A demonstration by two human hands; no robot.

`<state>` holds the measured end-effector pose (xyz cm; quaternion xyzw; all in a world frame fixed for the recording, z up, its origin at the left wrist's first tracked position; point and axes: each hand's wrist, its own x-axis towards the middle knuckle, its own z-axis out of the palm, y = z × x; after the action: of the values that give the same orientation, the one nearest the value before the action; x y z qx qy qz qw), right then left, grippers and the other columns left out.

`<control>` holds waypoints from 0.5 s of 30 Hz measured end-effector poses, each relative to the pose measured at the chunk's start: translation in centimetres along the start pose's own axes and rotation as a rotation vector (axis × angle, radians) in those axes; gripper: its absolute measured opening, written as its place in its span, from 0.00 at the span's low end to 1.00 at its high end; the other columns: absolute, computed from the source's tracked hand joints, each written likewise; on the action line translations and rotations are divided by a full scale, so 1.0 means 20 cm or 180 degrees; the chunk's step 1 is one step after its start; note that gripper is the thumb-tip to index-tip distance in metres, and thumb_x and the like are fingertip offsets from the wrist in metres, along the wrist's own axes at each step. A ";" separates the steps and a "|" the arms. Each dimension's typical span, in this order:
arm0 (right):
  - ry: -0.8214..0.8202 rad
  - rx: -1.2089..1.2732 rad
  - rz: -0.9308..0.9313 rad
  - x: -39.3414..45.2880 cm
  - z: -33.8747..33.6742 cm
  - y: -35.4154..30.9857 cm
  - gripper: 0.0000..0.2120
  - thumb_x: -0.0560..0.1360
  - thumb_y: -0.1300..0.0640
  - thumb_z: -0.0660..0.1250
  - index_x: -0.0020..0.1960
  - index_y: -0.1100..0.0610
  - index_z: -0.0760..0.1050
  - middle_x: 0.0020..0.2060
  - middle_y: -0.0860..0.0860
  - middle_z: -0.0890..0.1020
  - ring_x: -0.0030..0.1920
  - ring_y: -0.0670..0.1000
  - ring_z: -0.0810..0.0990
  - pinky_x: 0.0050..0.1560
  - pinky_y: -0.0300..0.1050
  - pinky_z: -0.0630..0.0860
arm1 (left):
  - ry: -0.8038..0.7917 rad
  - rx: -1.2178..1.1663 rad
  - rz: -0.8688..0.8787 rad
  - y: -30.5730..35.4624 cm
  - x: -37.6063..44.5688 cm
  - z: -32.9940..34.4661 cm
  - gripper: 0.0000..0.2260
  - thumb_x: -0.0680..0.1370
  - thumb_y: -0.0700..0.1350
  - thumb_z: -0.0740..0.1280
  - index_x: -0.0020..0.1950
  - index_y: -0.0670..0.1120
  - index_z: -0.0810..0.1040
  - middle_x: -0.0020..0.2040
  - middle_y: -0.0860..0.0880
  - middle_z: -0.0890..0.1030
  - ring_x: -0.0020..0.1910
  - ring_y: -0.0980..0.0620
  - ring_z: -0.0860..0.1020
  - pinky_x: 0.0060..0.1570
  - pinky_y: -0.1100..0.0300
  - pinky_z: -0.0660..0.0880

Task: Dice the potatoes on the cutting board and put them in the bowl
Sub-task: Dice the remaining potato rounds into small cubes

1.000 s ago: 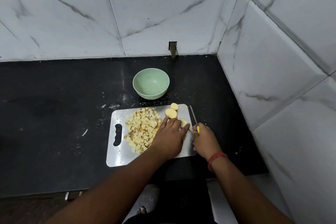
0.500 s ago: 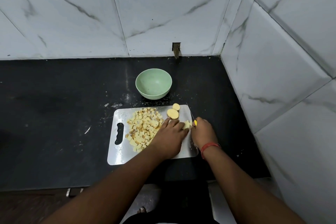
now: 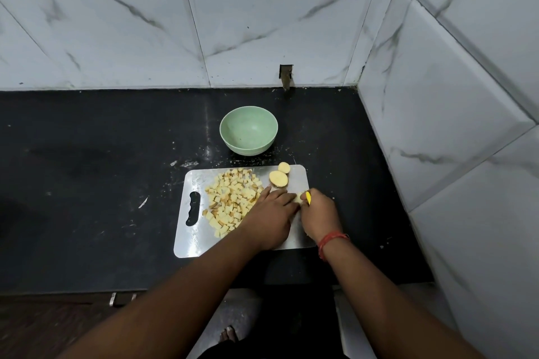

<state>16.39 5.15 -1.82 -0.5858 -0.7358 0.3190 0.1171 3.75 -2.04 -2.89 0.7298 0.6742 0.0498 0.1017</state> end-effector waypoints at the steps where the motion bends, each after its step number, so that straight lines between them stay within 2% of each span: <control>1: -0.0036 0.0106 0.0040 -0.01 0.01 0.00 0.08 0.78 0.63 0.61 0.54 0.60 0.77 0.51 0.57 0.81 0.51 0.57 0.79 0.50 0.45 0.75 | 0.0016 -0.0066 0.0014 -0.01 0.00 0.00 0.20 0.84 0.48 0.57 0.76 0.49 0.71 0.77 0.48 0.68 0.79 0.46 0.60 0.79 0.46 0.45; 4: -0.0145 0.0396 0.0064 -0.05 0.03 0.00 0.07 0.78 0.64 0.61 0.52 0.60 0.77 0.48 0.55 0.81 0.49 0.56 0.80 0.46 0.41 0.71 | 0.0093 -0.0166 0.0132 -0.05 0.01 -0.02 0.18 0.83 0.48 0.59 0.72 0.47 0.75 0.74 0.50 0.74 0.77 0.47 0.64 0.78 0.46 0.48; 7: 0.0105 0.0541 0.0156 -0.07 0.02 0.02 0.08 0.78 0.64 0.61 0.52 0.58 0.77 0.51 0.55 0.80 0.52 0.55 0.79 0.48 0.40 0.71 | 0.0260 -0.0127 0.0205 -0.07 -0.01 0.00 0.16 0.83 0.48 0.60 0.69 0.47 0.78 0.72 0.48 0.75 0.76 0.47 0.66 0.78 0.47 0.48; 10: 0.0319 0.0308 0.0077 -0.05 -0.01 0.04 0.09 0.79 0.63 0.59 0.54 0.59 0.78 0.55 0.55 0.77 0.53 0.56 0.77 0.52 0.42 0.72 | 0.0466 -0.0118 0.0082 -0.08 -0.05 0.03 0.17 0.83 0.48 0.59 0.69 0.46 0.77 0.69 0.47 0.75 0.73 0.46 0.67 0.79 0.46 0.49; 15: 0.0088 -0.0144 -0.0147 -0.03 0.00 0.05 0.12 0.80 0.62 0.59 0.59 0.59 0.77 0.57 0.54 0.75 0.53 0.55 0.77 0.55 0.45 0.74 | 0.0562 0.0096 0.0153 -0.07 -0.09 0.08 0.19 0.84 0.50 0.58 0.72 0.46 0.75 0.71 0.47 0.74 0.74 0.46 0.67 0.79 0.45 0.50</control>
<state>17.37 4.76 -2.27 -0.5755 -0.7544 0.2914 0.1213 2.57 -3.93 -4.66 0.7400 0.6635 0.1062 0.0296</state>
